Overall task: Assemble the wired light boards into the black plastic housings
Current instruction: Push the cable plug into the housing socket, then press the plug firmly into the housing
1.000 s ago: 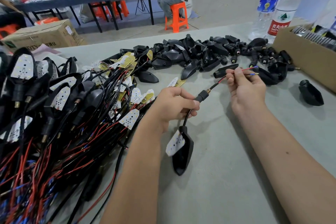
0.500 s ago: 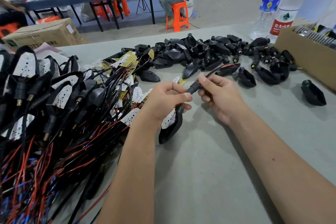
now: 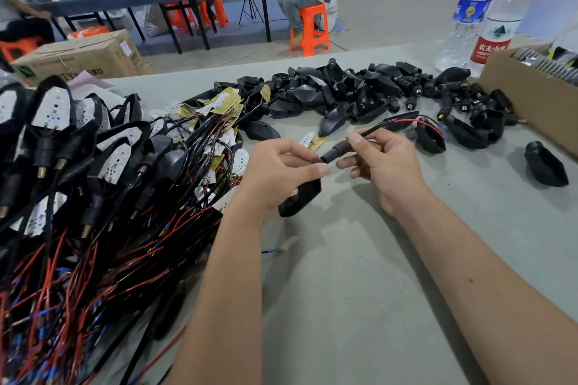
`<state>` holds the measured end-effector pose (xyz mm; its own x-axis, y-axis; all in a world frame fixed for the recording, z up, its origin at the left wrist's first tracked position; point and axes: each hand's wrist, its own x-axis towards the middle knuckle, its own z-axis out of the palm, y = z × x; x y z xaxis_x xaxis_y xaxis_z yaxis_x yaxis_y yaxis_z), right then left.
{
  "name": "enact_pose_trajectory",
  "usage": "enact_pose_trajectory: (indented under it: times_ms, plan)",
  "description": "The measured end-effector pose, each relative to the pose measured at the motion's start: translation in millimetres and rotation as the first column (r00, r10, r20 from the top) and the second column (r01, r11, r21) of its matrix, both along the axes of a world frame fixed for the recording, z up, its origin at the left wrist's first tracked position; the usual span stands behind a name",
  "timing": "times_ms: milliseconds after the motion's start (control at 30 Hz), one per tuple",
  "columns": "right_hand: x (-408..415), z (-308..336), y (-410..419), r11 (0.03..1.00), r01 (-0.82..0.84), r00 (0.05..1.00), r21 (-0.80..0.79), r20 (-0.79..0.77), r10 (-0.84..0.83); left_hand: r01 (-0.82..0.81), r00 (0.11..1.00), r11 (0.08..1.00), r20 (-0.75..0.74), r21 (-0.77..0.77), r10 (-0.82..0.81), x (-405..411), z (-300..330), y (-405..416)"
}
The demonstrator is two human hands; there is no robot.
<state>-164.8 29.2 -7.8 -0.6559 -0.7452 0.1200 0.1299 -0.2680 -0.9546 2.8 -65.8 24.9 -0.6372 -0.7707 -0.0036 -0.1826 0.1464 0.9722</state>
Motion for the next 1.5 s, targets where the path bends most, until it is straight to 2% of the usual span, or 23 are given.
enact_pose_trajectory:
  times_ms: [167, 333, 633, 767, 967, 1133, 1300, 1500]
  plan:
    - [-1, 3, 4, 0.994, -0.072, 0.994, -0.079, 0.075, 0.078, -0.028, 0.999, 0.971, -0.03, -0.236, 0.022, -6, -5, -3]
    - [0, 7, 7, 0.982, -0.143, 0.984, -0.12, 0.09, 0.155, -0.054, 0.994, 0.939, -0.104, -0.34, 0.019, -5, -8, -7]
    - [3, 10, 10, 0.963, -0.215, 0.969, -0.161, 0.089, 0.231, -0.113, 0.983, 0.914, -0.177, -0.389, 0.046, -4, -6, -4]
    - [3, 9, 10, 0.964, -0.206, 0.972, -0.168, 0.078, 0.221, -0.115, 0.984, 0.894, -0.17, -0.432, 0.044, -6, -7, -1]
    - [4, 9, 9, 0.971, -0.196, 0.98, -0.136, 0.018, 0.2, -0.157, 0.986, 0.815, -0.134, -0.558, 0.099, -10, -10, -1]
    - [6, 10, 9, 0.971, -0.21, 0.978, -0.116, -0.033, 0.207, -0.231, 0.973, 0.771, -0.146, -0.593, 0.179, -11, -11, 0]
    - [6, 9, 8, 0.971, -0.212, 0.977, -0.109, -0.051, 0.207, -0.235, 0.971, 0.761, -0.117, -0.605, 0.207, -11, -12, -1]
    - [7, 7, 5, 0.996, -0.041, 0.999, -0.074, -0.016, 0.04, -0.218, 0.976, 0.796, -0.128, -0.565, 0.177, -12, -11, 1]
